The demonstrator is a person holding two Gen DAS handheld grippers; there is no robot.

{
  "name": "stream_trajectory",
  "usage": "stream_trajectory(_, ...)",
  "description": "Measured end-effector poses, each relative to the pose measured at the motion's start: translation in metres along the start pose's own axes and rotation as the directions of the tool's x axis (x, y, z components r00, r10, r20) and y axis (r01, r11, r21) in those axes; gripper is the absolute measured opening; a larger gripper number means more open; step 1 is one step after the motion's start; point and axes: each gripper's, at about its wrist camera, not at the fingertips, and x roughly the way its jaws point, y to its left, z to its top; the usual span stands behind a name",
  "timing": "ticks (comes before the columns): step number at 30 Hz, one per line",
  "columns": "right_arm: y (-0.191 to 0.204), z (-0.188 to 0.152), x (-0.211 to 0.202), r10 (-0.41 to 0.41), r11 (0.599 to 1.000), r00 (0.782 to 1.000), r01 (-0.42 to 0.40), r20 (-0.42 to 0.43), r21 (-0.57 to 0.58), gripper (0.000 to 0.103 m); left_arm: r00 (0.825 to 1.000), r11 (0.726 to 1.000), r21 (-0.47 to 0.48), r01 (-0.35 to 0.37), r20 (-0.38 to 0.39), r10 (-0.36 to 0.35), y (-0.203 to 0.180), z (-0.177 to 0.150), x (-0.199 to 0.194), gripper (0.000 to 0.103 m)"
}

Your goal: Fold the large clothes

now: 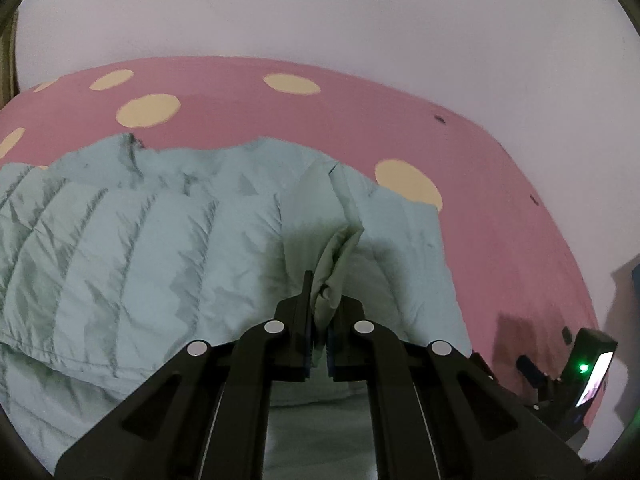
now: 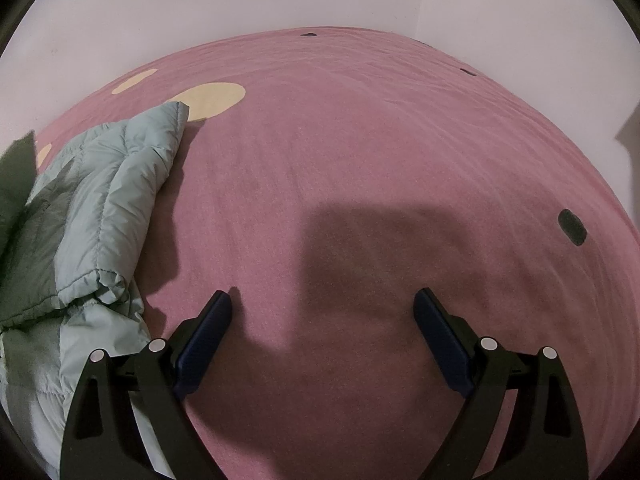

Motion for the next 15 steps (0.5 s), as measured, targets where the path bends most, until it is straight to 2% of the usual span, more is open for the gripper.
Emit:
stream_trajectory(11, 0.000, 0.000, 0.000, 0.003, 1.000, 1.000, -0.003, 0.000, 0.002, 0.092, 0.997, 0.998, 0.047, -0.033, -0.074, 0.036, -0.026, -0.017, 0.038, 0.007)
stream_trajectory(14, 0.000, 0.000, 0.000, 0.003, 1.000, 1.000, -0.003, 0.000, 0.002, 0.092, 0.996, 0.997, 0.066, -0.036, -0.074, 0.041, -0.031, -0.018, 0.037, 0.025)
stream_trajectory(15, 0.000, 0.000, 0.000, 0.003, 1.000, 1.000, -0.003, 0.000, 0.002, 0.092, 0.997, 0.997, 0.068, -0.031, -0.072, 0.036, -0.032, -0.018, 0.034, 0.038)
